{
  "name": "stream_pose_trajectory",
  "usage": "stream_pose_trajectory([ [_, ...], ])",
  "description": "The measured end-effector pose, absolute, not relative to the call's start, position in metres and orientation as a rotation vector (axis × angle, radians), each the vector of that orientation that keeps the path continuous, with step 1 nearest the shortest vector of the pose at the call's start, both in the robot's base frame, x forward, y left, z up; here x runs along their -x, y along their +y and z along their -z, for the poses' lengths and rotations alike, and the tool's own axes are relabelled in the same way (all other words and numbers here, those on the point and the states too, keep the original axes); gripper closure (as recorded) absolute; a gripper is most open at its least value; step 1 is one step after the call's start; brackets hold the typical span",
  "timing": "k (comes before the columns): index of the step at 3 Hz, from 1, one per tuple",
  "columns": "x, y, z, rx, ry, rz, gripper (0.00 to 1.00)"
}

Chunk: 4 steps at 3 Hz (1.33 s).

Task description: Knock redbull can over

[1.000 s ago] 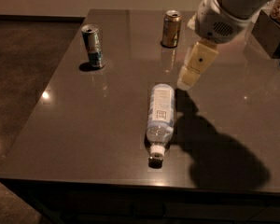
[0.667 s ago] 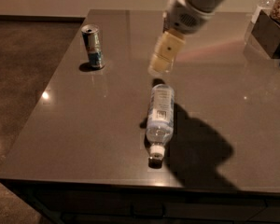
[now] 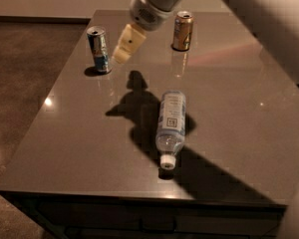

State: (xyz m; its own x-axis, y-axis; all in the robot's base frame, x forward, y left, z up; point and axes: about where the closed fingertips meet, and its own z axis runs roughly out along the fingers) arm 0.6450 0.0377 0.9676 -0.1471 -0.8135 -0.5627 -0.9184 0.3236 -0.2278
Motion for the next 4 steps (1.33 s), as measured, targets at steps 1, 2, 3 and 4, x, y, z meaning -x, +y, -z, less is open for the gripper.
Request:
stream_pose_trajectory([
  [1,-0.668,0.073,-0.952,1.424,2.026,-0.271,0.0],
  [2,-0.688,0.103,-0.944,1.316,2.047,-0.263,0.0],
  [3,-0.704,0.122,-0.942,1.234,2.052,-0.224,0.0],
  [4,-0.722,0.143,-0.933,1.209,2.053,-0.205,0.0],
])
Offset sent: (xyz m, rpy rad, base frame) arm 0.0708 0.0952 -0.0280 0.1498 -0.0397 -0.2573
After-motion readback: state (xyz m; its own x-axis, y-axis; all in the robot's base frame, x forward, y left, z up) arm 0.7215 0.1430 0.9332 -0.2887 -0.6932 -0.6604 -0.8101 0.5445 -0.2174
